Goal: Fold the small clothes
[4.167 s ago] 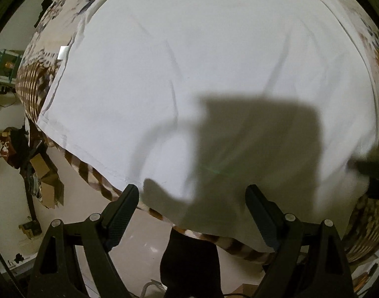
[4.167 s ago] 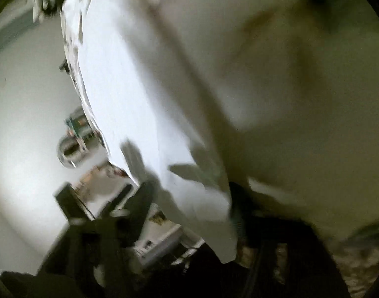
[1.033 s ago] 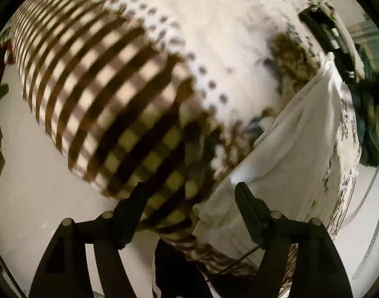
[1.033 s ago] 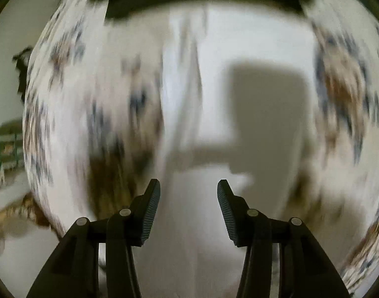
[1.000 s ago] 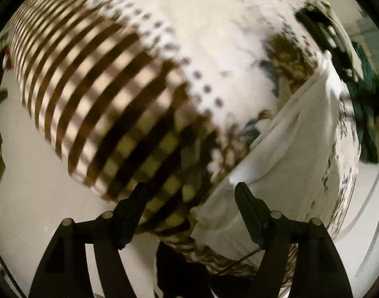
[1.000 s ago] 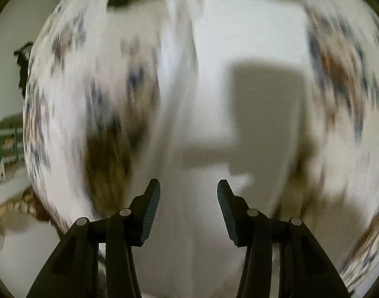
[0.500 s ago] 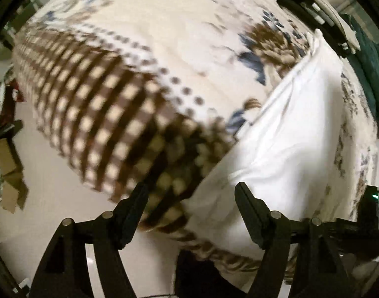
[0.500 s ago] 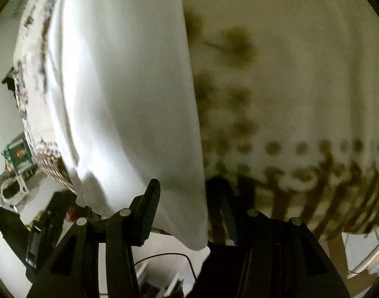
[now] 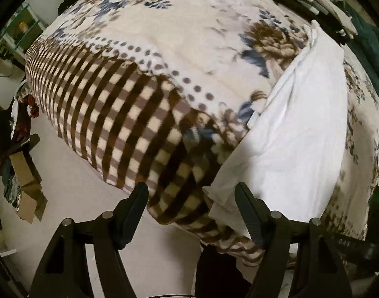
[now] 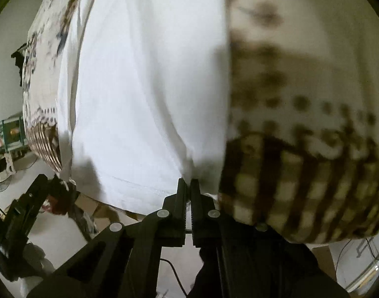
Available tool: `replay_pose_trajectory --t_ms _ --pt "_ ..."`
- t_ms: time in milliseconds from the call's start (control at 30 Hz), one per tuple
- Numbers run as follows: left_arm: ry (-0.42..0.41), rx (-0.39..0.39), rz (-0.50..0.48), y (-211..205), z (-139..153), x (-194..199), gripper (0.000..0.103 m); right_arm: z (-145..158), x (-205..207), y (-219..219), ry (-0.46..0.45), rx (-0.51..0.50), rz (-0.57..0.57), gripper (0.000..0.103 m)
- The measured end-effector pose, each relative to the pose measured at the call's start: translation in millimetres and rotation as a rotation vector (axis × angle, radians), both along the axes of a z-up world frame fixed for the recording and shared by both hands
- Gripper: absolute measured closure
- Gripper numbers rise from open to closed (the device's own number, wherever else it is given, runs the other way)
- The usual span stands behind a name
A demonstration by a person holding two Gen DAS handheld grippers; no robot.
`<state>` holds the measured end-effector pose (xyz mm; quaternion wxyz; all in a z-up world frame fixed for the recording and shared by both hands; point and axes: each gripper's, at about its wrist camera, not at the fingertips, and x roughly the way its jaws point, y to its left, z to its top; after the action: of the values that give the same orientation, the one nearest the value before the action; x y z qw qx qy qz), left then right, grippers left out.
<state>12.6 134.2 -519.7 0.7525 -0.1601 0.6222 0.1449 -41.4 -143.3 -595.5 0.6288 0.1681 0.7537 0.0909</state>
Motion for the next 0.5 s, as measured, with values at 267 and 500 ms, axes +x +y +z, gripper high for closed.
replay_pose_trajectory --t_ms 267,500 --pt "-0.009 -0.052 -0.093 -36.4 -15.9 16.7 0.033 31.2 4.2 -54.6 -0.045 -0.058 -0.002 0.102" --pt "0.064 0.051 -0.205 -78.0 -53.5 47.3 0.033 12.1 14.2 -60.7 0.003 -0.028 0.001 0.102"
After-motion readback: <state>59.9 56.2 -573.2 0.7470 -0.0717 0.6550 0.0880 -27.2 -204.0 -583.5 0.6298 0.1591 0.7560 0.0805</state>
